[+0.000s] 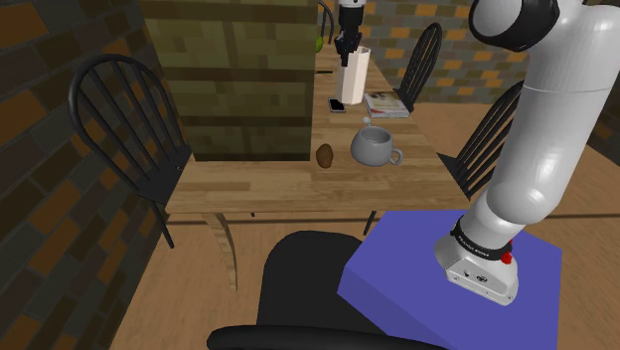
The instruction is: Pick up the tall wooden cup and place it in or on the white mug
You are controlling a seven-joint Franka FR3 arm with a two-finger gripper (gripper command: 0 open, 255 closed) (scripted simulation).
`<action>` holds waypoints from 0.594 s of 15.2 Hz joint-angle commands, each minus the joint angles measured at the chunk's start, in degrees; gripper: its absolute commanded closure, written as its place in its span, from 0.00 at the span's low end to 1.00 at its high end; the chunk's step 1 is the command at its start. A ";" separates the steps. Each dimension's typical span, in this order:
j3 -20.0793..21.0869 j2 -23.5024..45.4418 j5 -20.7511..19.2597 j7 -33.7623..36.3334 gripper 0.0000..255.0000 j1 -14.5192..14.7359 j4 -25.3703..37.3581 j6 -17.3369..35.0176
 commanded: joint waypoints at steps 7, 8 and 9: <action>0.09 -7.06 -1.43 1.11 1.00 1.12 -4.45 -2.44; 0.19 -9.54 -1.93 1.53 1.00 1.47 -7.10 -2.21; 0.33 -11.96 -2.42 1.97 1.00 1.78 -9.59 -2.09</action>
